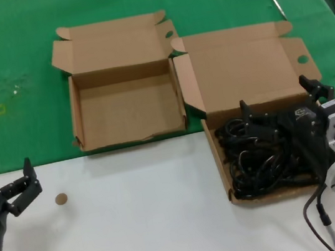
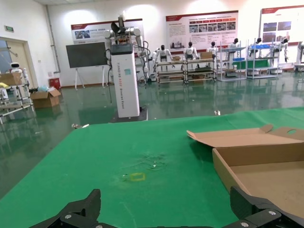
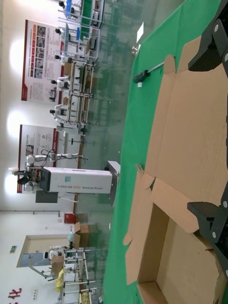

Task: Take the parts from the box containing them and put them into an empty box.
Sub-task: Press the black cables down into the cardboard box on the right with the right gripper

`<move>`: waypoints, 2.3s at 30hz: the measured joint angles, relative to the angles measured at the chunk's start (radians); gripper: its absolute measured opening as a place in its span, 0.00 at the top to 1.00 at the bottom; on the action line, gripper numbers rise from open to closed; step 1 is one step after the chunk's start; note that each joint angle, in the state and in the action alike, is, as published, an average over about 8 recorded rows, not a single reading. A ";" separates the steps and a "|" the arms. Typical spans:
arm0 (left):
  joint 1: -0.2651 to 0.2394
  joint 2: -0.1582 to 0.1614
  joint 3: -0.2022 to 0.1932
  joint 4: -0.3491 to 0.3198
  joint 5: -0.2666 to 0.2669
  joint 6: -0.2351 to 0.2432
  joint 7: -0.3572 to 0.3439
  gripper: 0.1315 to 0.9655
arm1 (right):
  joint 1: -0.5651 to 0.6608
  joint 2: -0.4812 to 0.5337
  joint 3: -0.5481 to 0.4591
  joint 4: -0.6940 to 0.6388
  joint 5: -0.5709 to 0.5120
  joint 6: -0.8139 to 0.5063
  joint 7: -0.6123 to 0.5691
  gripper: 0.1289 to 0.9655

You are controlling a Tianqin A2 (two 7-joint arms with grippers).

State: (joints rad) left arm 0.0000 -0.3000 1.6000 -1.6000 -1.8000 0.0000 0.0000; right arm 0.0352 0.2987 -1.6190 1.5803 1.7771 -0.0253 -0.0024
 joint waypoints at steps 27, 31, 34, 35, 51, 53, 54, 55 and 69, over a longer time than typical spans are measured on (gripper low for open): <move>0.000 0.000 0.000 0.000 0.000 0.000 0.000 0.37 | -0.017 0.144 -0.093 0.029 0.044 0.034 0.024 0.00; 0.000 0.000 0.000 0.000 0.000 0.000 0.000 0.51 | -0.019 0.222 -0.114 0.042 0.043 -0.001 0.040 0.00; 0.000 0.000 0.000 0.000 0.000 0.000 0.000 0.61 | -0.018 0.285 -0.124 0.049 0.038 -0.043 0.052 0.00; 0.000 0.000 0.000 0.000 0.000 0.000 0.000 0.64 | -0.018 0.305 -0.125 0.050 0.036 -0.061 0.053 0.00; 0.000 0.000 0.000 0.000 0.000 0.000 0.000 0.88 | 0.146 0.567 -0.101 -0.064 0.039 -0.572 -0.199 0.00; 0.000 0.000 0.000 0.000 0.000 0.000 0.000 0.91 | 0.203 0.591 -0.115 -0.093 0.028 -0.643 -0.251 0.00; 0.000 0.000 0.000 0.000 0.000 0.000 0.000 0.92 | 0.232 0.601 -0.123 -0.106 0.021 -0.676 -0.276 0.00; 0.000 0.000 0.000 0.000 0.000 0.000 0.000 0.93 | 0.261 0.609 -0.131 -0.119 0.015 -0.709 -0.302 0.00; 0.000 0.000 0.000 0.000 0.000 0.000 0.000 0.98 | 0.583 0.629 -0.281 -0.251 -0.075 -1.110 -0.544 0.00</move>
State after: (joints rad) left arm 0.0000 -0.3000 1.6000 -1.6000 -1.7999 0.0000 -0.0001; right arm 0.6179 0.9276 -1.9003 1.3291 1.7021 -1.1354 -0.5463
